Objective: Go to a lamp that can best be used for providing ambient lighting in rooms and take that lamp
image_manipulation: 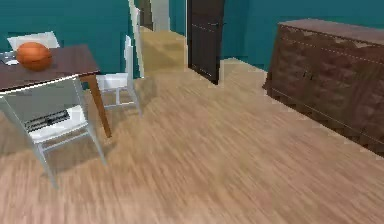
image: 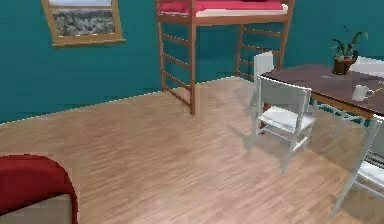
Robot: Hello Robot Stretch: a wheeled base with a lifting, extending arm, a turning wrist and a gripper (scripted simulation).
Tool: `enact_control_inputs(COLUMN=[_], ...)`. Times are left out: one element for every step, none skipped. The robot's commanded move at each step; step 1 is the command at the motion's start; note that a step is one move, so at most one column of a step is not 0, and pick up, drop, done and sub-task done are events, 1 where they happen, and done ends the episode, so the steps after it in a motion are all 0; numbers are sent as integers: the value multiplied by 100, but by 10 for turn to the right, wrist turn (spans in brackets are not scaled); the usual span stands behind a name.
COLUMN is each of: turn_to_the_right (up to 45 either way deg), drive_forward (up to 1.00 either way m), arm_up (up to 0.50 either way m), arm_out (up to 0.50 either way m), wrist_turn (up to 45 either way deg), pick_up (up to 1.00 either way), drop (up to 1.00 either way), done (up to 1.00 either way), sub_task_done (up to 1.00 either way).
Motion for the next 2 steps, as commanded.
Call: enact_control_inputs(turn_to_the_right=[450, 180], drive_forward=[0, 0], arm_up=[0, 0], arm_out=[0, 0], wrist_turn=[0, 0], pick_up=[0, 0], drop=[0, 0], done=[0, 0], sub_task_done=[0, 0])
